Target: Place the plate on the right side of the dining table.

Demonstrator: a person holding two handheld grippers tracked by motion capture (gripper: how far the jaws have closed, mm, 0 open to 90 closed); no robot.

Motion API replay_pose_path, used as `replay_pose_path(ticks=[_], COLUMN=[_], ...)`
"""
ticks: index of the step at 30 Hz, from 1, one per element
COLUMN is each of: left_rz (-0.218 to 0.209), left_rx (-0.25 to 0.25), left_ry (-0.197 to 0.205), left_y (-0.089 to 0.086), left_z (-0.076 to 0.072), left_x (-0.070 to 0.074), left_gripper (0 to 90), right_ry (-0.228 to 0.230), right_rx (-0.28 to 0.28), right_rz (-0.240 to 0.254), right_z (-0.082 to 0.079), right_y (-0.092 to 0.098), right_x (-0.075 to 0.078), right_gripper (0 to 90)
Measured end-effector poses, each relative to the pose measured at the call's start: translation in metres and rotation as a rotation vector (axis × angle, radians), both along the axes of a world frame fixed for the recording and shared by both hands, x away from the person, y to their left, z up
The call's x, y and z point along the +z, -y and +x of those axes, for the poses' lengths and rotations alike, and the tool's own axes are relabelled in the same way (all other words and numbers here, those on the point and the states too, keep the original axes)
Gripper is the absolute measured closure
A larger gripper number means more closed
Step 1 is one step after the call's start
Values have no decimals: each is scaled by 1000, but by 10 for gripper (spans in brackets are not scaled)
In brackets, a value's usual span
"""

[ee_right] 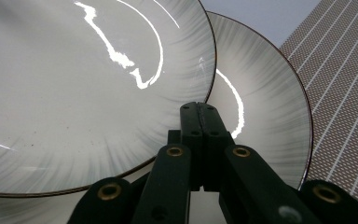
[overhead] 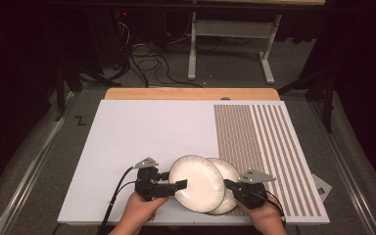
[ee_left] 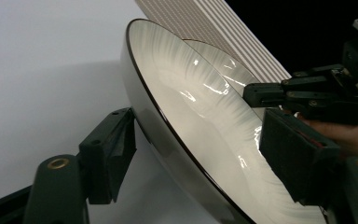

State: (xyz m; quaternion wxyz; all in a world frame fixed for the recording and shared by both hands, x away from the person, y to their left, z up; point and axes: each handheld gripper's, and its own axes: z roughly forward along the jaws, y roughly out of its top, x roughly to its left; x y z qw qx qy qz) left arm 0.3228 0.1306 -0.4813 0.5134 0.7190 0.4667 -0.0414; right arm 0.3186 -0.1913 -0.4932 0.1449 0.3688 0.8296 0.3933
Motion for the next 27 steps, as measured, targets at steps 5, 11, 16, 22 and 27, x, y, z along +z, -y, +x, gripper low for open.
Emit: replay_pose_path(ticks=[5,11,16,22,27], left_rz=[30,60,54,99,113], left_rx=[9,-13,10,24,28], left_ry=[-23,-75,-106,-127,-130], left_y=[4,9,8,9,9], left_z=[3,5,5,5,5], left_x=[-4,-7,-5,-2,-1], left_gripper=[348,450,489,572,591], right_ry=[7,8,11,13,20], right_rx=[0,-1,0,-1,-5], right_rz=[-8,-4,-6,-13,-8], right_z=[0,0,0,-1,-1], right_y=[0,-1,-1,-1,-1], right_x=[0,0,-1,-1,0], right_gripper=[900,900,900,900,900])
